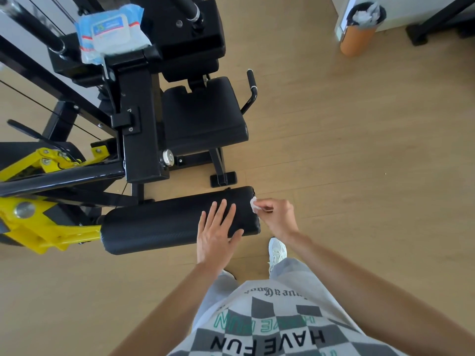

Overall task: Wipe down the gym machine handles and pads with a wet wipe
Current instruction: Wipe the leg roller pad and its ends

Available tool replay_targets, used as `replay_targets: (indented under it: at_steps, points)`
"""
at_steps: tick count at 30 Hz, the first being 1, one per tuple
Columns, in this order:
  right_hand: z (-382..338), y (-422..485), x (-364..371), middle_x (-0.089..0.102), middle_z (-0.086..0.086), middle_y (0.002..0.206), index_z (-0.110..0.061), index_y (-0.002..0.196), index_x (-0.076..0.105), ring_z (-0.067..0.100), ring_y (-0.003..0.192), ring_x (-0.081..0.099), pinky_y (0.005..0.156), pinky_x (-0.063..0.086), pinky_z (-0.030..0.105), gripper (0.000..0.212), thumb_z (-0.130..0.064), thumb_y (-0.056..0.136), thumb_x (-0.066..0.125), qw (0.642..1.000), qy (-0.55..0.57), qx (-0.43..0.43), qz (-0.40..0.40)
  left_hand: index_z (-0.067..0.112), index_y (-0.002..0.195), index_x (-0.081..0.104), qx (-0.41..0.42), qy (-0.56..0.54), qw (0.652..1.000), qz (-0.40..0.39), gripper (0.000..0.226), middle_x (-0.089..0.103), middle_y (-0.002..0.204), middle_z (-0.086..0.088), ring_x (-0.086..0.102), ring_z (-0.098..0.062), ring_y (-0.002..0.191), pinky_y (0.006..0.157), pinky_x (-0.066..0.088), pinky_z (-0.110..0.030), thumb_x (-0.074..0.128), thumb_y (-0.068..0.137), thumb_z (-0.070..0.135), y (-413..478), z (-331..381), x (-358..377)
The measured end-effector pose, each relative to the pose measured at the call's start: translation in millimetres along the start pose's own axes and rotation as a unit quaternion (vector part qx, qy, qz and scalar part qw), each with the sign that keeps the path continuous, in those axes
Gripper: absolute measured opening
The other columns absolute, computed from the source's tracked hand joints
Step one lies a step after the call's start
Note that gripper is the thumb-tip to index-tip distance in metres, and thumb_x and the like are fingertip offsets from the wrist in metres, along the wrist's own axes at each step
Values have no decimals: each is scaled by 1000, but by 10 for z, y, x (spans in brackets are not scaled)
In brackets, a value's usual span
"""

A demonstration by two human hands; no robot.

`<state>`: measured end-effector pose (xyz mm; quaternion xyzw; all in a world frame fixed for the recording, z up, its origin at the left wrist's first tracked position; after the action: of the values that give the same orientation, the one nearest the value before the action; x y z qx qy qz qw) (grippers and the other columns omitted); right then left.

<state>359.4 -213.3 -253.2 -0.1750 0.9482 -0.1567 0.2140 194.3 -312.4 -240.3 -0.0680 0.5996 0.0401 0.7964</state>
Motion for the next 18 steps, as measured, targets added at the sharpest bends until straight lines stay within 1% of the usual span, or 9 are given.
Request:
replay_targets:
  at_steps: [3,5,8,9,10,12,13,15,18]
  points:
    - [91,-38,-31,79,-1,88,-12,102,81,2,73,66,71,48,7,15,-8,88,78,1000,-28,-7,3,26,155,42,-2,-21,1000,-10,66,32,165,1,20,-21,157,127,18,-48,65,96,45,35,-38,-7]
    - [161,-47,-35,78,0,85,-10,99,82,-7,66,61,67,44,3,13,-6,87,78,998,-56,-11,-13,26,157,38,-1,-25,999,-25,70,29,167,2,16,-20,158,128,15,-48,64,95,46,80,-53,-4]
    - [269,-124,0,78,-3,91,-10,100,81,-7,72,63,70,44,1,15,-7,86,79,996,-84,1,-32,29,159,32,-11,-34,998,-50,73,23,168,5,11,-17,158,129,9,-47,62,96,51,217,-87,11]
    - [310,-147,8,78,-8,87,-13,96,82,-7,71,63,69,45,3,12,-8,86,79,995,-89,10,-40,29,160,30,-15,-36,997,-60,74,21,169,6,9,-16,158,130,6,-45,61,96,53,270,-97,14]
    - [341,-173,21,74,-18,76,-18,87,82,-8,65,61,66,44,5,10,-9,86,79,994,-98,13,-56,30,160,29,-17,-37,997,-70,74,21,169,6,8,-15,158,130,2,-43,59,97,55,319,-107,15]
    - [416,-206,73,60,-24,53,-32,66,72,-5,54,55,62,40,12,30,-11,87,77,987,-130,9,-96,31,160,28,-17,-46,995,-88,74,20,169,7,6,-13,158,128,-4,-38,56,97,57,397,-139,10]
    - [434,-209,68,60,-22,53,-31,65,72,-3,54,54,62,40,15,30,-12,87,77,984,-142,12,-102,31,160,28,-18,-55,994,-95,73,21,169,7,6,-12,158,127,-5,-37,55,97,57,430,-155,10]
    - [432,-164,-13,70,-17,72,-23,86,80,-3,67,61,66,44,14,11,-14,88,75,986,-140,21,-83,32,160,29,-28,-73,991,-112,73,22,169,7,7,-12,158,127,-4,-38,56,97,57,489,-178,13]
    - [309,-69,-155,74,-11,100,-20,105,79,-2,85,63,73,41,3,17,-14,91,70,994,-106,20,-26,31,159,33,-39,-82,989,-118,72,25,168,6,11,-13,157,127,-1,-40,57,97,57,533,-191,16]
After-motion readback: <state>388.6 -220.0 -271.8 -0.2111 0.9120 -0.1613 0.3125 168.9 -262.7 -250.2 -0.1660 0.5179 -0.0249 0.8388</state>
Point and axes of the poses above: each hand's wrist, its own y-axis towards the middle knuckle, its own x-axis out of the palm, z = x × y, the point moved 8 cm from there along y, towards the middle knuckle
